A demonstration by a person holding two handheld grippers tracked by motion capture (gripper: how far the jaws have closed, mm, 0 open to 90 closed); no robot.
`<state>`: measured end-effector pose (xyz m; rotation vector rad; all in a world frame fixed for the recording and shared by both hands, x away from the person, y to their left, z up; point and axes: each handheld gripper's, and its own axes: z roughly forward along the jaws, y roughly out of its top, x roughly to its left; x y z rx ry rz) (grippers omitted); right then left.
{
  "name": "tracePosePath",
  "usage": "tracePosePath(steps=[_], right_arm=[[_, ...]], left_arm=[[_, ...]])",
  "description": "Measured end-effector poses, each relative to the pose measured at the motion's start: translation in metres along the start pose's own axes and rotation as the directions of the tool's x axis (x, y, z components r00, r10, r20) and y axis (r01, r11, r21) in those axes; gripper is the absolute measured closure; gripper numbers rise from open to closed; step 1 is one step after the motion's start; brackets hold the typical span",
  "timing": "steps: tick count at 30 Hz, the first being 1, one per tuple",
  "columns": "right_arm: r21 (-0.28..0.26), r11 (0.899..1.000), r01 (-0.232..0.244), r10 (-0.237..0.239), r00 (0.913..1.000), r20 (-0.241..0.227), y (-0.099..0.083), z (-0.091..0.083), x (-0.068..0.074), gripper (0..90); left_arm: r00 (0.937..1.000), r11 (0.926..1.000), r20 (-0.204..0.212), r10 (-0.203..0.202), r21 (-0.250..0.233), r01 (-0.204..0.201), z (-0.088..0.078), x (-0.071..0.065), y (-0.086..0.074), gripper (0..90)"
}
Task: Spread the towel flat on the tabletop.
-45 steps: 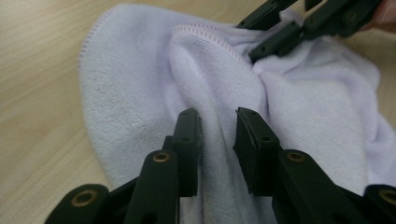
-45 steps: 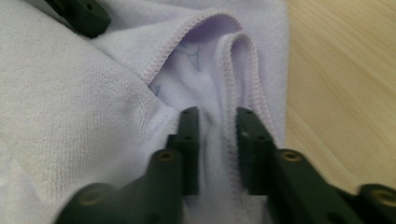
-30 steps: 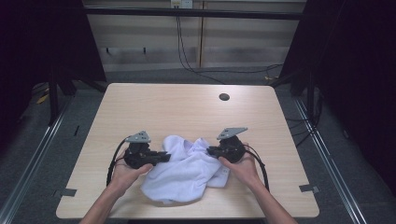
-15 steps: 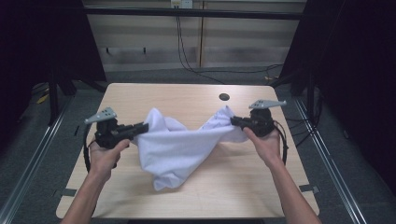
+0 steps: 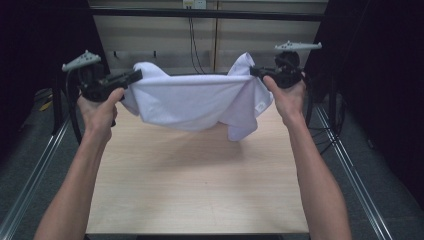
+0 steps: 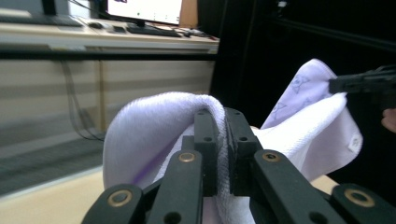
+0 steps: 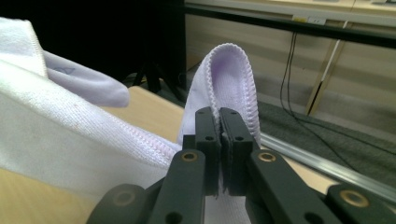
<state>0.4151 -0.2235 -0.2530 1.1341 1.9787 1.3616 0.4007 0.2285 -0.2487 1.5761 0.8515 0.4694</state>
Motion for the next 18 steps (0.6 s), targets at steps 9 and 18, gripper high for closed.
tracePosePath(steps=[9,18], right_arm=[[-0.167,0.985,0.044,-0.045,0.999,-0.004,0.051,-0.016,-0.011,86.7],[0.045,0.998,0.032,-0.025,0.9875,-0.156,-0.09,-0.007,0.013,86.4]], left_arm=[[0.9943,0.9898,-0.036,0.101,-0.097,-0.104,-0.006,-0.012,0.033,85.3],[0.9979,0.9926,0.045,0.046,0.111,-0.05,-0.018,-0.017,-0.115,85.1]])
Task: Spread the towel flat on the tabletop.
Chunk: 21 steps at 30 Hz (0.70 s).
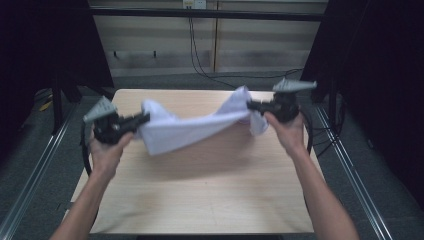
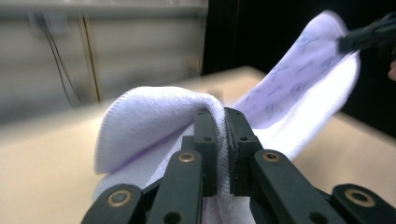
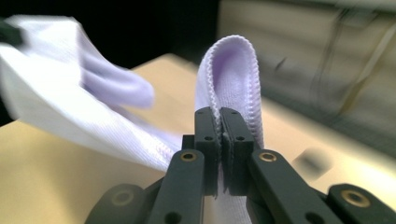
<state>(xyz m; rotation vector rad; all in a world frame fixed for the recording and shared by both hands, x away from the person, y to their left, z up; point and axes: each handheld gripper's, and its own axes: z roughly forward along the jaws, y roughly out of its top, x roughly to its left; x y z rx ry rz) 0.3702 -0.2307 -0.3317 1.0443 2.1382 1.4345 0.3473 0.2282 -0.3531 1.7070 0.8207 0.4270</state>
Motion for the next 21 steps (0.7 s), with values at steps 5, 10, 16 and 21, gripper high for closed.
tracePosePath(steps=[5,10,16,21], right_arm=[[0.147,0.988,-0.036,0.045,0.9972,-0.06,-0.092,0.003,0.029,85.7],[0.255,0.965,-0.053,0.086,0.9891,-0.119,-0.153,-0.009,0.057,71.5],[0.251,0.966,-0.061,0.101,0.9831,-0.152,-0.166,-0.037,0.072,50.1],[0.194,0.972,-0.135,0.147,0.988,-0.048,-0.171,-0.062,0.048,60.0]], left_arm=[[0.9971,0.9873,0.048,-0.059,0.15,0.051,-0.009,-0.009,-0.082,84.8],[0.9937,0.9705,0.083,-0.075,0.235,0.053,-0.028,-0.022,-0.11,83.9],[0.9895,0.9552,0.107,-0.097,0.289,0.063,-0.044,-0.031,-0.129,76.4],[0.9899,0.9724,0.097,-0.102,0.22,0.079,-0.045,-0.023,-0.111,65.0]])
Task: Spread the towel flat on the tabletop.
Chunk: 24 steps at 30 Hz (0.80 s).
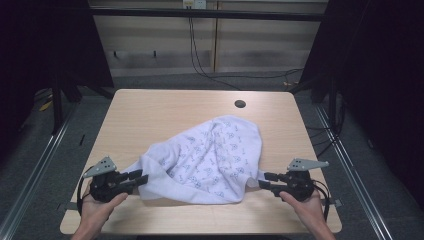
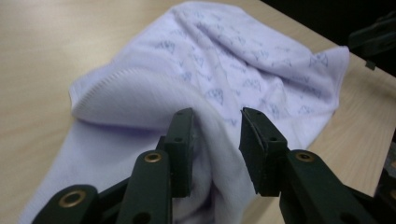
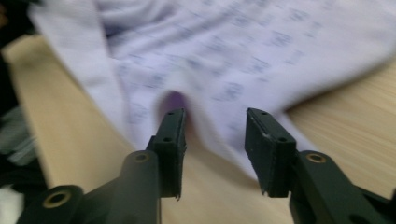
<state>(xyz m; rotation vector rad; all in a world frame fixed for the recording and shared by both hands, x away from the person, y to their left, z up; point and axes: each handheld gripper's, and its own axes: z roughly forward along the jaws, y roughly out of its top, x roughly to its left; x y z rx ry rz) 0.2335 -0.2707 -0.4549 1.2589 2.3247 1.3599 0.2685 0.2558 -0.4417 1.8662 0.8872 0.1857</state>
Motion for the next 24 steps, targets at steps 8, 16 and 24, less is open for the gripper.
tracePosePath(steps=[8,16,24], right_arm=[[0.175,0.984,0.033,-0.057,0.9899,0.13,-0.002,0.047,-0.032,56.7],[0.228,0.965,0.126,-0.176,0.9603,0.216,-0.009,0.046,-0.027,78.8],[0.136,0.989,-0.064,0.003,0.9144,0.405,-0.004,0.015,-0.083,88.2]], left_arm=[[0.9986,0.9985,-0.03,0.043,0.035,-0.042,0.045,0.01,0.024,63.6],[0.994,0.9708,-0.07,0.084,0.231,-0.066,0.067,0.02,-0.01,70.2],[0.9962,0.9619,-0.027,0.083,0.263,-0.073,0.055,0.006,-0.018,82.4]])
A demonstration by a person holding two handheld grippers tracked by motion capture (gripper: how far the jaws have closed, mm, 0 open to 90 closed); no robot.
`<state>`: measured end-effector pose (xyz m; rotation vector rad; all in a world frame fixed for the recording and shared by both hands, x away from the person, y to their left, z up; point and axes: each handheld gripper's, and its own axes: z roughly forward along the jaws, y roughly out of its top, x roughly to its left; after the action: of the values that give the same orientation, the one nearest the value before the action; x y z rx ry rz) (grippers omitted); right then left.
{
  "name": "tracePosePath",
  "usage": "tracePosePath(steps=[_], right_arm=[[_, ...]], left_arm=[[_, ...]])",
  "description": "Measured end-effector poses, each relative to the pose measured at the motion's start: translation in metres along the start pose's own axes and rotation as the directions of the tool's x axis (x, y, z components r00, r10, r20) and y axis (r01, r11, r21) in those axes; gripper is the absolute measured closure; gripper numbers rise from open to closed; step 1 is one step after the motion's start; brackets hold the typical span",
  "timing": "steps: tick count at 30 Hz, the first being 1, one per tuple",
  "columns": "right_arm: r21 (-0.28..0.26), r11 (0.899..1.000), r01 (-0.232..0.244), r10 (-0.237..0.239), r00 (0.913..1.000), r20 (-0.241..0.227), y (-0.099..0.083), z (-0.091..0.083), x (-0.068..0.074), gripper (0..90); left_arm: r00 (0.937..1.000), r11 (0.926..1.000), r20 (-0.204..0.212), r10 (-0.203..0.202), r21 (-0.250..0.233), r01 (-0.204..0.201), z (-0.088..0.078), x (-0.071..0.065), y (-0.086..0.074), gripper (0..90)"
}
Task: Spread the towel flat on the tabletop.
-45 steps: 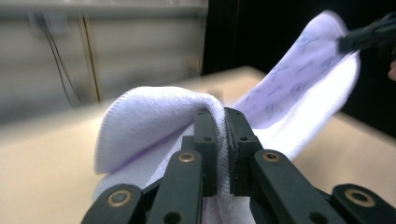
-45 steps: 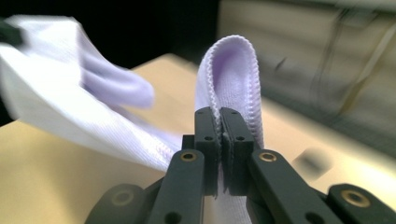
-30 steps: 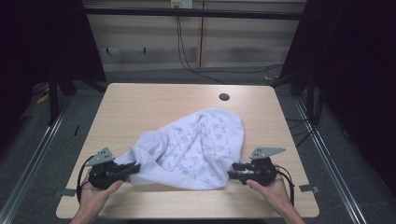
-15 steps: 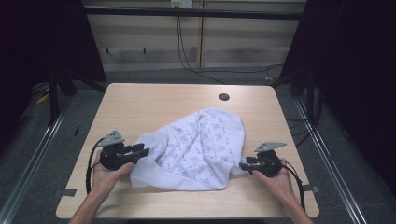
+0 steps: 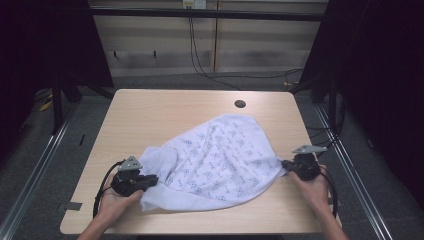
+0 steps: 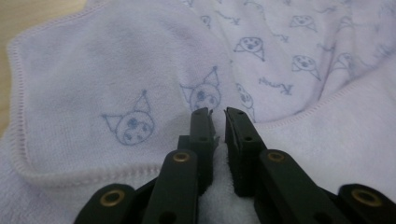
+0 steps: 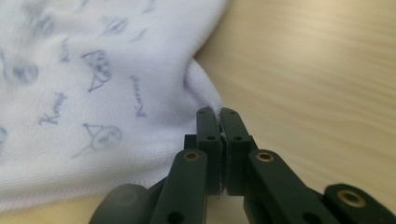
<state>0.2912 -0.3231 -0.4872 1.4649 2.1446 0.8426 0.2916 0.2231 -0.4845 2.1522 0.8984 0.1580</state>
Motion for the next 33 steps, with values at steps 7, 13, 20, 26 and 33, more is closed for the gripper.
tracePosePath(steps=[7,13,20,26,33], right_arm=[[-0.114,0.984,-0.139,0.15,0.9846,0.091,0.003,-0.013,-0.034,67.3],[-0.132,0.987,-0.089,0.081,0.9947,-0.062,0.006,-0.019,0.001,59.9],[-0.108,0.994,0.009,-0.04,0.9557,-0.292,0.013,-0.017,0.067,58.0],[-0.092,0.985,0.148,-0.173,0.9033,-0.393,0.013,-0.01,0.124,54.4],[-0.077,0.958,0.277,-0.279,0.8302,-0.482,0.008,0.001,0.178,47.4]], left_arm=[[0.9944,0.9999,0.105,-0.01,-0.002,0.01,-0.002,-0.022,-0.004,82.8],[0.9879,0.9978,0.155,0.01,-0.067,0.0,-0.011,-0.031,-0.001,81.9],[0.9929,0.9835,0.115,-0.028,-0.174,0.048,-0.029,-0.009,0.012,71.6],[0.995,0.9854,0.066,-0.075,-0.148,0.084,-0.024,0.015,0.011,65.8],[0.993,0.9947,0.078,-0.088,-0.045,0.092,-0.002,0.019,-0.003,65.1]])
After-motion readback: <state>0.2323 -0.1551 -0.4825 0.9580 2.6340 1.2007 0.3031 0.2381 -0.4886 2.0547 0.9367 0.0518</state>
